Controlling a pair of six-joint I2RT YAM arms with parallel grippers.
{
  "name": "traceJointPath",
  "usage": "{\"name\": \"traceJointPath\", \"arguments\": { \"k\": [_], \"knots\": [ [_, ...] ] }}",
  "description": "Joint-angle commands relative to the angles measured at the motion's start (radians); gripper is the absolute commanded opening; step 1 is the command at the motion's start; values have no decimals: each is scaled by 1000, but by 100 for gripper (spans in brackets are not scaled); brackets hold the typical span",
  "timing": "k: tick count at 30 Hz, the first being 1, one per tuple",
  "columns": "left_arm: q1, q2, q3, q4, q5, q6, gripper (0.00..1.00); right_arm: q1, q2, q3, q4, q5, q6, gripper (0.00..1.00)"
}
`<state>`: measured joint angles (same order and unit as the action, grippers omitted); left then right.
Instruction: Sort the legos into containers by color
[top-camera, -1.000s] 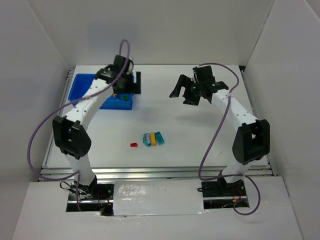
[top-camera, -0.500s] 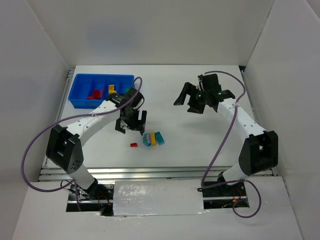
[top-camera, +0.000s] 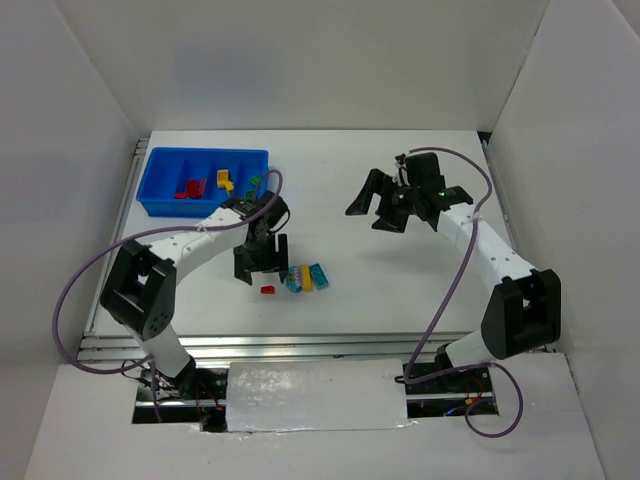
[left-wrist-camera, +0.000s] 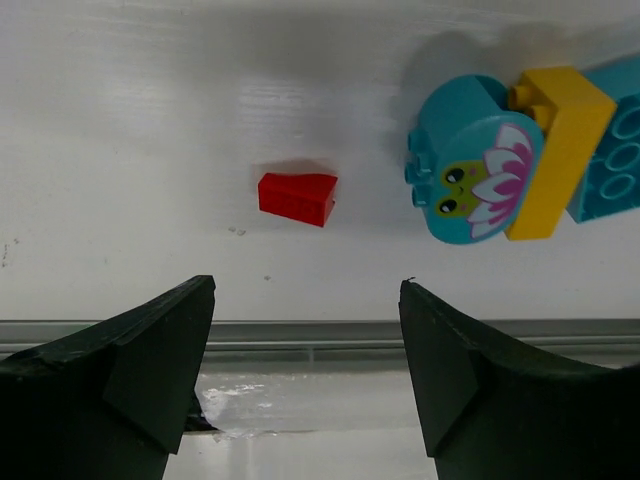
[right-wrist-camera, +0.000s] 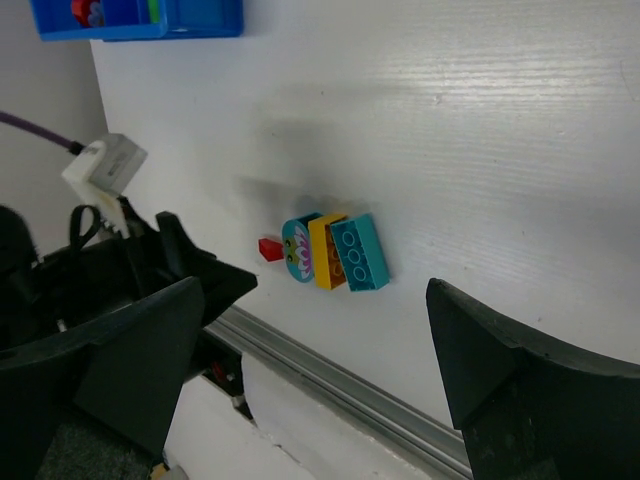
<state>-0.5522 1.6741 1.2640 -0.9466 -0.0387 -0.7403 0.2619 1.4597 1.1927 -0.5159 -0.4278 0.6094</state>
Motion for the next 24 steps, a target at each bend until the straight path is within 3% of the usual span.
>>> {"name": "traceJointPath", "arguments": {
  "k": [1, 21, 24],
  "knots": [
    [0, 36, -41, 68, 7, -31, 86, 4, -62, -7, 40, -17, -2, 100],
    [0, 147, -115, 184, -47, -11, 73, 8, -84, -12, 50, -29, -11, 100],
    [1, 151, -117, 181, -50, -10, 66, 7, -81, -12, 51, -32, -11, 100]
  ]
}}
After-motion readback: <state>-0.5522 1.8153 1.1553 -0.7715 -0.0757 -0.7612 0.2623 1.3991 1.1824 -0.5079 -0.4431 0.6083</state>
